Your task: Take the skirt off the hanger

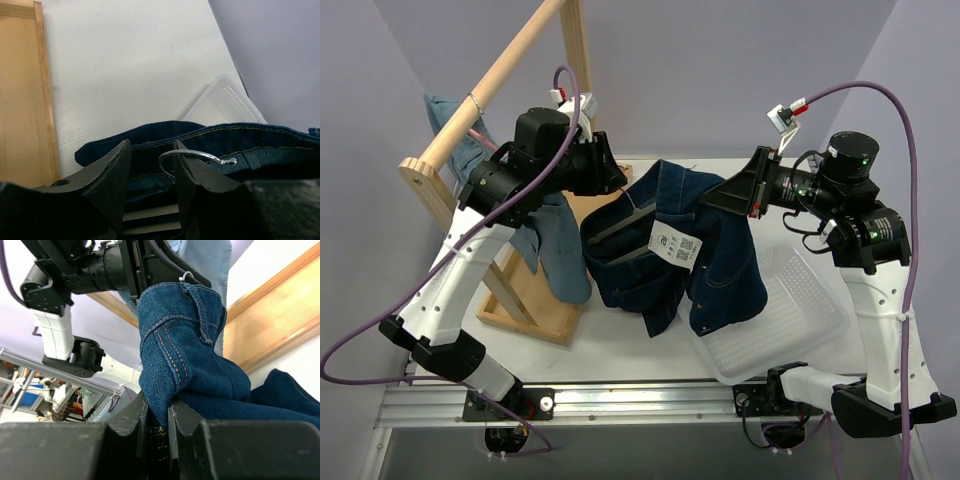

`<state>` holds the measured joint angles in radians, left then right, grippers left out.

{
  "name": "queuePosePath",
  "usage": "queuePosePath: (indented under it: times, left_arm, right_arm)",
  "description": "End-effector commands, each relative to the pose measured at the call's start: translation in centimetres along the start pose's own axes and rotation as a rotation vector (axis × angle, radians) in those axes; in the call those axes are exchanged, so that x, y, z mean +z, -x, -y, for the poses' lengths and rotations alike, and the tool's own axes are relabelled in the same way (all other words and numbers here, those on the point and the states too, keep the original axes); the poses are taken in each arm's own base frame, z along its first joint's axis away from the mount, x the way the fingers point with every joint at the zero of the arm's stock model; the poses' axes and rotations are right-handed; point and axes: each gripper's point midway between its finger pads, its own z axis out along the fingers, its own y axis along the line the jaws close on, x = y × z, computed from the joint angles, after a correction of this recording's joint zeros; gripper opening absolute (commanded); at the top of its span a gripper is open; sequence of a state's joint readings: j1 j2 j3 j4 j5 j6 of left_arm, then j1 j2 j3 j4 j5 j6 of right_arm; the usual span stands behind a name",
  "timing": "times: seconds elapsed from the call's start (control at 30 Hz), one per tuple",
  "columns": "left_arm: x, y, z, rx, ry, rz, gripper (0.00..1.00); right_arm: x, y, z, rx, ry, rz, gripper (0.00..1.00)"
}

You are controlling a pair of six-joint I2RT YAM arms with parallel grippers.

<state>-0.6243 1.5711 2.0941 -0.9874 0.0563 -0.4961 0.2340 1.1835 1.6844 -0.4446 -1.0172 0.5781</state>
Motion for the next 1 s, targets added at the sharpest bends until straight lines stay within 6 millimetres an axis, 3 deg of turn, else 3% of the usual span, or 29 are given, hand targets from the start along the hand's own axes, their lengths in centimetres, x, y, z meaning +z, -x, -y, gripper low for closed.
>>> queuePosePath:
  times: [0.0,0.07,0.13,0.23,0.3,0.4,0.43,0.57,0.67,0.83,0.97]
  left_arm:
    - [-0.9,1.9,1.0,-0.05,-0.068,0.09,0.47]
    - [-1.0,2.4,1.3,-0.078,-0.101,0.111,0.45]
    - [-0.9,2.4,1.3,-0.108,-0.12,0.118,0.31]
    - [-0.9,3.2,2.0,-0.115,-0.165,0.152,0.03]
    - [-1.2,3.8,2.3,-0.105,-0.175,0.173,0.02]
    - [-1.7,4.0,1.3,-0.075,-0.117,0.193,0.02]
    - [-2.0,3.8,0.8,-0.061,-0.088,0.184,0.02]
    - [-2.2,3.3,0.1,-0.038,-0.051,0.155,0.02]
    - [-2.3,3.5,0.3,-0.029,-0.053,0.16,0.02]
    - [-2.7,3.4,0.2,0.058,0.016,0.161,0.02]
    - [-2.3,3.6,0.5,0.091,0.039,0.168,0.02]
  right_arm:
    - [-1.1,1.2,-3.8,-0.087,0.135,0.044,0.0]
    - [-1.1,1.1,-3.8,-0.087,0.151,0.046,0.0]
    - [-1.1,1.1,-3.7,-0.076,0.154,0.045,0.0]
    - [-1.0,1.2,-3.4,-0.064,0.155,0.044,0.0]
    - [-0.8,1.3,-2.8,-0.05,0.138,0.044,0.0]
    - [-0.3,1.5,-0.8,-0.04,0.056,0.037,0.26]
    - [-0.2,0.9,0.3,0.0,0.0,0.014,0.44]
    - [0.8,1.5,4.2,0.012,-0.137,0.0,0.66]
    - [1.3,1.7,6.7,0.035,-0.22,-0.007,0.73]
    - [2.0,2.1,9.5,0.03,-0.314,-0.041,0.74]
    - [2.9,2.9,9.1,0.003,-0.312,-0.055,0.73]
